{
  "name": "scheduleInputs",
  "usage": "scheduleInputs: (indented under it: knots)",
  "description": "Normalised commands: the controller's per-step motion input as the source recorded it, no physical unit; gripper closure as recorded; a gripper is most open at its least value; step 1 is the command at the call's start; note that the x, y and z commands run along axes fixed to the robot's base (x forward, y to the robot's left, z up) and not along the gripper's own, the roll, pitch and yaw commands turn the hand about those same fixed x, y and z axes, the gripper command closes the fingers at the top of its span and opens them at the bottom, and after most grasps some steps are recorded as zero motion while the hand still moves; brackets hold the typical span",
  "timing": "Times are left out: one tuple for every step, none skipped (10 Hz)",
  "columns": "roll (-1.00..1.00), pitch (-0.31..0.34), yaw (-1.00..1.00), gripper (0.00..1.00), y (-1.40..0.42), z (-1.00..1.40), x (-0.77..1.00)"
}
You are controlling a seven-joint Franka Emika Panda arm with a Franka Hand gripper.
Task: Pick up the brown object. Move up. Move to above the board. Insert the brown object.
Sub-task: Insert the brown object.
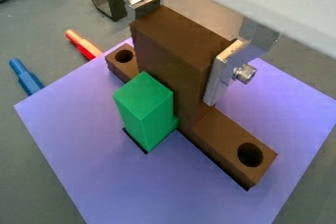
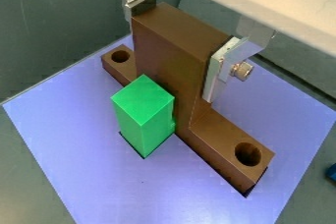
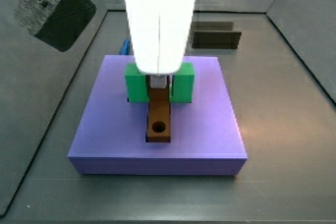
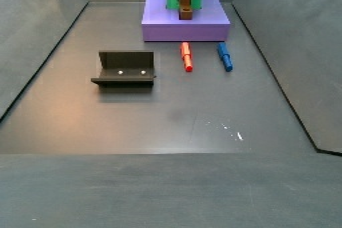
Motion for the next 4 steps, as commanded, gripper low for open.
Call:
scheduleInputs:
  knots:
    - [-0.16,-0.081,0.0,1.0,0.01,-0.49,0.0]
    - [-0.16,-0.1,0.0,1.0,0.07,-0.56,0.0]
    - [-0.09,-0.096,0.0,1.0,0.02,-0.51,0.0]
    - [0.0,0.0,0.0,1.0,0.0,0.0,0.0]
